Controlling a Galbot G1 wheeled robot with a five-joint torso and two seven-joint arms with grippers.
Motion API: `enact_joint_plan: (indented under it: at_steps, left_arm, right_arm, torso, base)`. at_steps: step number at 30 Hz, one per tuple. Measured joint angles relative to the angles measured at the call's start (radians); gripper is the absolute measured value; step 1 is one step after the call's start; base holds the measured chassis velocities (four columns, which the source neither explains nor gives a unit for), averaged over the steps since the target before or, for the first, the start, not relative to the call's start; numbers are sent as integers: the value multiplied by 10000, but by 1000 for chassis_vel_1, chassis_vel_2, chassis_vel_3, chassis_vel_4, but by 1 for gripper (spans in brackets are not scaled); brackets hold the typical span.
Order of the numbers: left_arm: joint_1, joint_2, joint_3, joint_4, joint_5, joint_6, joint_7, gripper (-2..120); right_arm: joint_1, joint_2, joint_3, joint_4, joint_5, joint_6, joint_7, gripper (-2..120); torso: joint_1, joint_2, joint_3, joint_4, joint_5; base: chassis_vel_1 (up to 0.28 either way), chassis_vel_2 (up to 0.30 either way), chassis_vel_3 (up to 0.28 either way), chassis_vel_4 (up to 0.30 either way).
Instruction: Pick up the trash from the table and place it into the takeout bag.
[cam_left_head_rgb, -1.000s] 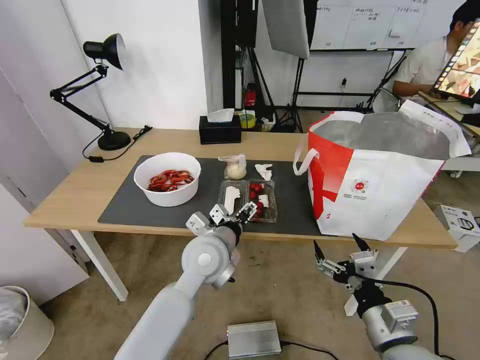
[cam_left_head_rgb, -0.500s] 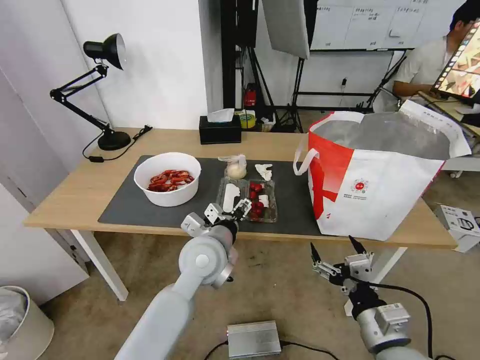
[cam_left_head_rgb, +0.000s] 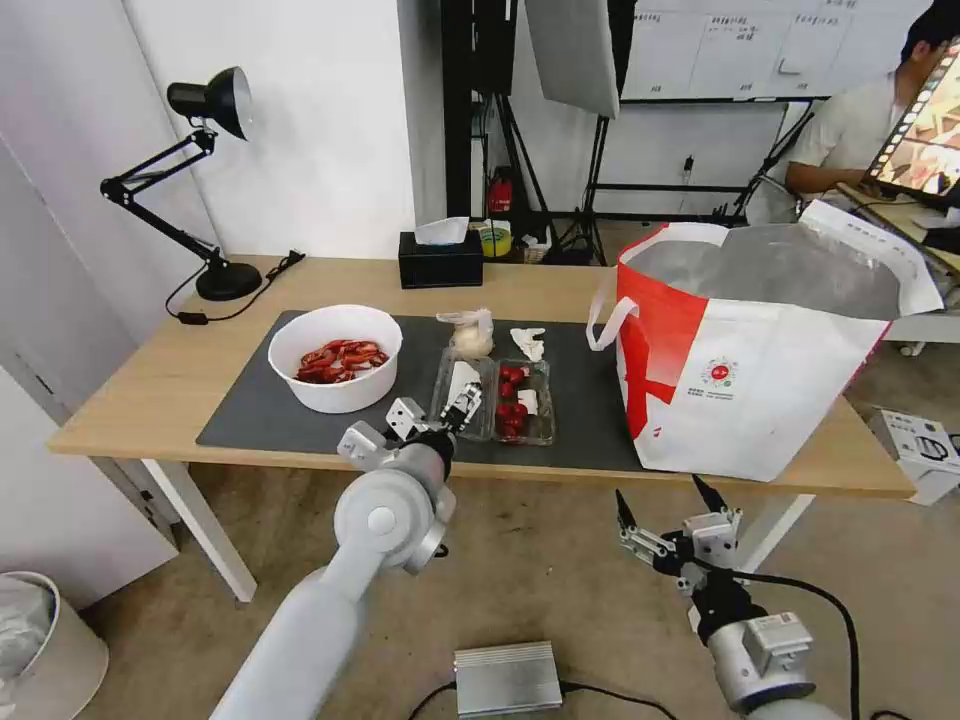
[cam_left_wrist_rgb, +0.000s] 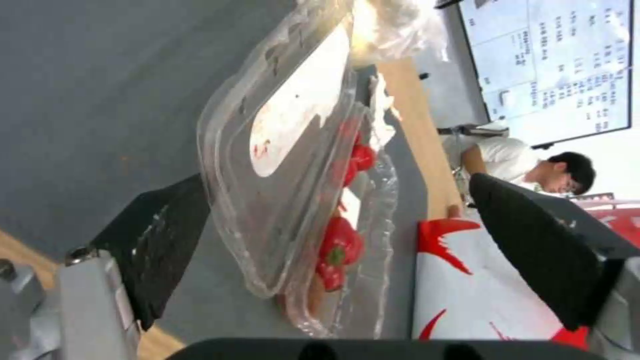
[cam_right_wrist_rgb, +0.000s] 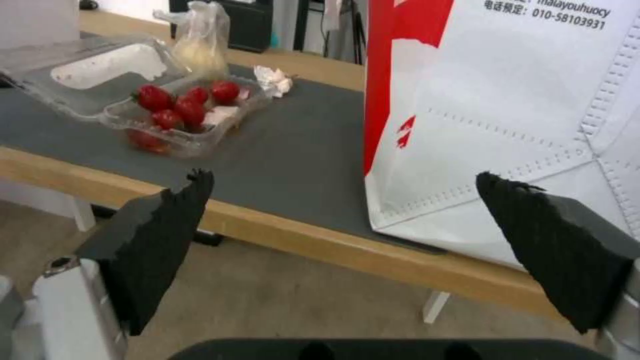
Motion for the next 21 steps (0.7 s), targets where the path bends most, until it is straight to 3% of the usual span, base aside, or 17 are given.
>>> enact_joint_plan:
  at_steps: [21]
  left_arm:
    - [-174,23,54,-274,-209,-71,208,100]
  right_arm:
    - [14,28,22,15,-2,18,-6,100]
  torso:
    - [0,-1,0,0,1]
  base:
    - [0,0,0,0]
